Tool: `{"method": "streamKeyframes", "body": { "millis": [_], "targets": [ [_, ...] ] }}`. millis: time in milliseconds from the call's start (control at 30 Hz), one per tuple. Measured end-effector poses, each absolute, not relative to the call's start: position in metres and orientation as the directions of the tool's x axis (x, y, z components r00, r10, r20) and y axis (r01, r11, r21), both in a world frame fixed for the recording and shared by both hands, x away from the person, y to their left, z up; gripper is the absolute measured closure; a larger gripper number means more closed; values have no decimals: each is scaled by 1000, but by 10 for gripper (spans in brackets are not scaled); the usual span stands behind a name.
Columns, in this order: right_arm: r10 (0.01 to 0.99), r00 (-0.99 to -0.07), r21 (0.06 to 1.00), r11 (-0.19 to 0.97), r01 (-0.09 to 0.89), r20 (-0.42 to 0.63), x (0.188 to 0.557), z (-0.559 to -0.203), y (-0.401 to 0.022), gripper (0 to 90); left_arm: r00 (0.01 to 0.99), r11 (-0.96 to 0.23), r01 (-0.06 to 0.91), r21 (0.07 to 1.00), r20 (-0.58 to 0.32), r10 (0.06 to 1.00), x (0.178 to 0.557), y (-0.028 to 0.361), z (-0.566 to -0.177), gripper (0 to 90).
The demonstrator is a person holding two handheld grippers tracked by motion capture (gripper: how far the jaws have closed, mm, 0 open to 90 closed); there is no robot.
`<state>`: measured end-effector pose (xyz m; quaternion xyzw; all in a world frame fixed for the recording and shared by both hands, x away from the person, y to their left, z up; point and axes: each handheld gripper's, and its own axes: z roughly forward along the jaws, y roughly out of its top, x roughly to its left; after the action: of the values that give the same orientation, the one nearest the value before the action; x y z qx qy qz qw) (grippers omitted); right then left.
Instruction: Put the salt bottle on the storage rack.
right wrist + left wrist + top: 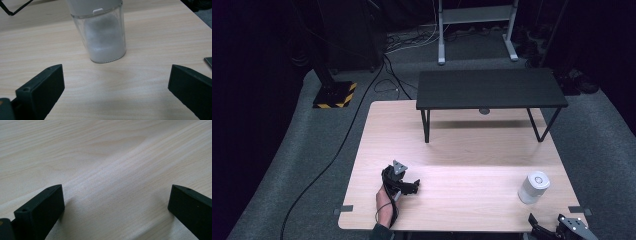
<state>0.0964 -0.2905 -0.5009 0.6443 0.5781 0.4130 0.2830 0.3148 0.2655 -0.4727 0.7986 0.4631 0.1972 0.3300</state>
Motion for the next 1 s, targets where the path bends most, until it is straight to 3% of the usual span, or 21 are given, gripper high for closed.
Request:
{"method": "streamKeyframes", "body": {
  "millis": [1000],
  "targets": [
    [987, -85, 858, -73, 509, 134, 190, -494, -272, 0, 494, -353, 609, 710, 9, 869, 315, 266, -473, 1]
  ]
}}
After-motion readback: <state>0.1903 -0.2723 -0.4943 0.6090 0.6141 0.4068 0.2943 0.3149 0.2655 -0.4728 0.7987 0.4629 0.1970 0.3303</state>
